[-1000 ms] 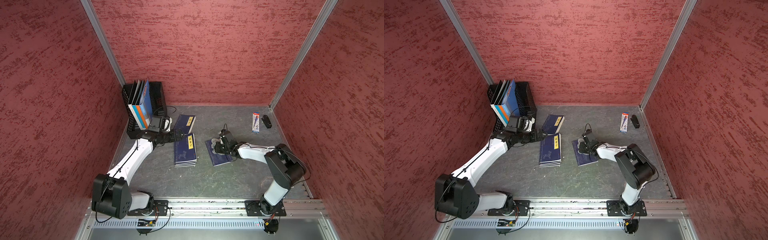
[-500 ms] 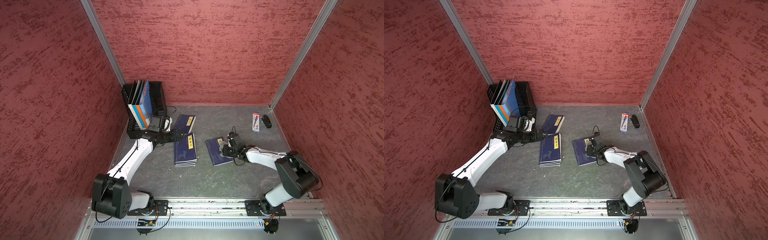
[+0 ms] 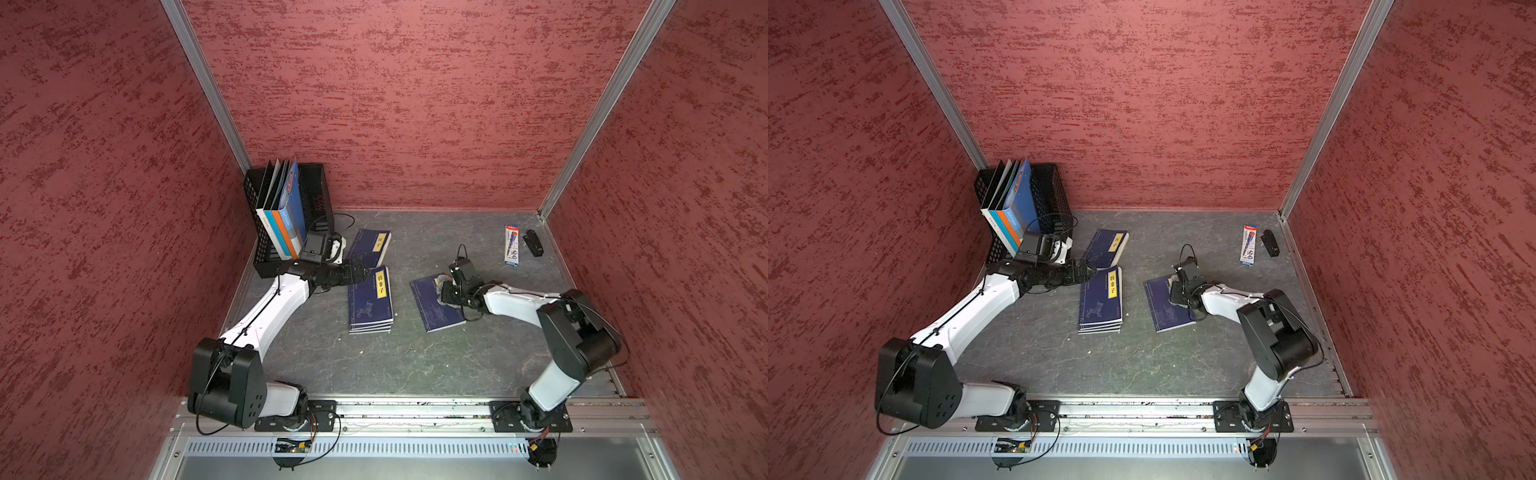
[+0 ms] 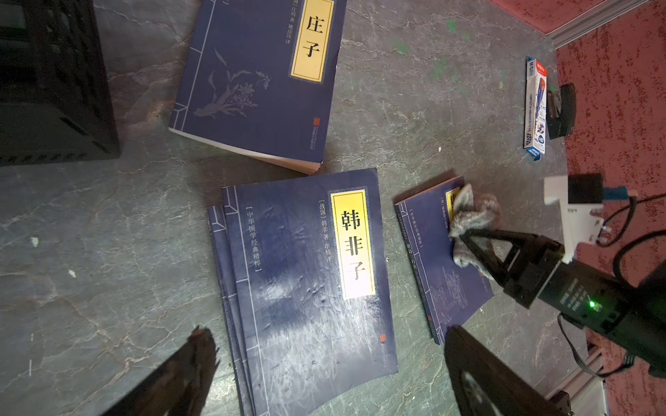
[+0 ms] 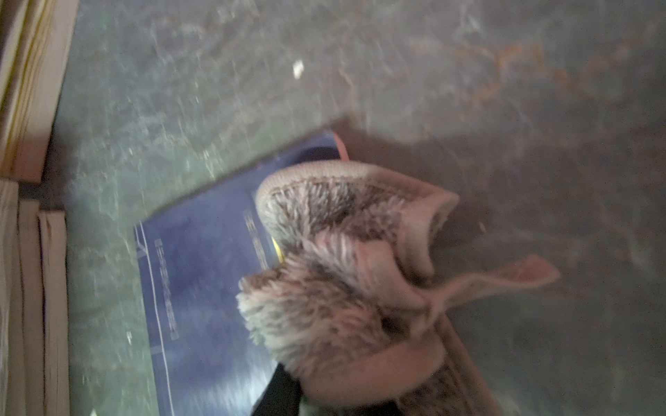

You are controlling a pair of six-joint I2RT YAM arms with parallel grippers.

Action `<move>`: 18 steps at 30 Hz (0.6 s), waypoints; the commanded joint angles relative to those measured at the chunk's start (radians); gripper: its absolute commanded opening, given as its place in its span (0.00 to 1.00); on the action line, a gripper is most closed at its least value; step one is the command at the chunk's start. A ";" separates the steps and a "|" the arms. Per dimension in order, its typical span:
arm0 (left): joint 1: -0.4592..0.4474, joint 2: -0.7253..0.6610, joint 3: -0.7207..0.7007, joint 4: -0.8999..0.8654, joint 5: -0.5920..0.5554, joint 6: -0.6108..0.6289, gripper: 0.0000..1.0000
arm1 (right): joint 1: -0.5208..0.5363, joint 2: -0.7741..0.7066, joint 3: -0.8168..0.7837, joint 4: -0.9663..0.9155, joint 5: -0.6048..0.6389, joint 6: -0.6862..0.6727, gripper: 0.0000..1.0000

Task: Wipe the cover of the book
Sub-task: Wipe the dirt from the cover of the book.

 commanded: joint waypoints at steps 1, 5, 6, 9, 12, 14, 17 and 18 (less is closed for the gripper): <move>0.004 -0.018 0.007 0.004 0.003 0.002 1.00 | -0.016 0.127 0.059 -0.091 0.004 -0.041 0.18; 0.001 -0.032 0.007 -0.004 -0.004 0.004 1.00 | -0.015 0.125 0.059 -0.096 -0.004 -0.037 0.17; 0.001 -0.032 0.007 -0.006 -0.007 0.006 1.00 | -0.015 0.101 0.031 -0.092 -0.003 -0.034 0.17; 0.001 -0.021 0.015 -0.007 -0.009 0.011 1.00 | -0.013 0.003 -0.074 -0.105 -0.002 -0.023 0.17; 0.000 -0.011 0.021 0.000 -0.009 0.011 1.00 | 0.014 -0.112 -0.186 -0.129 -0.006 0.001 0.18; -0.001 -0.005 0.022 0.007 -0.009 0.012 1.00 | 0.045 -0.171 -0.238 -0.161 0.000 0.027 0.18; -0.002 0.002 0.016 0.019 -0.018 0.003 1.00 | 0.095 -0.226 -0.293 -0.173 0.007 0.077 0.18; -0.006 0.002 0.012 0.025 -0.036 -0.004 1.00 | 0.102 -0.225 -0.301 -0.158 0.002 0.086 0.18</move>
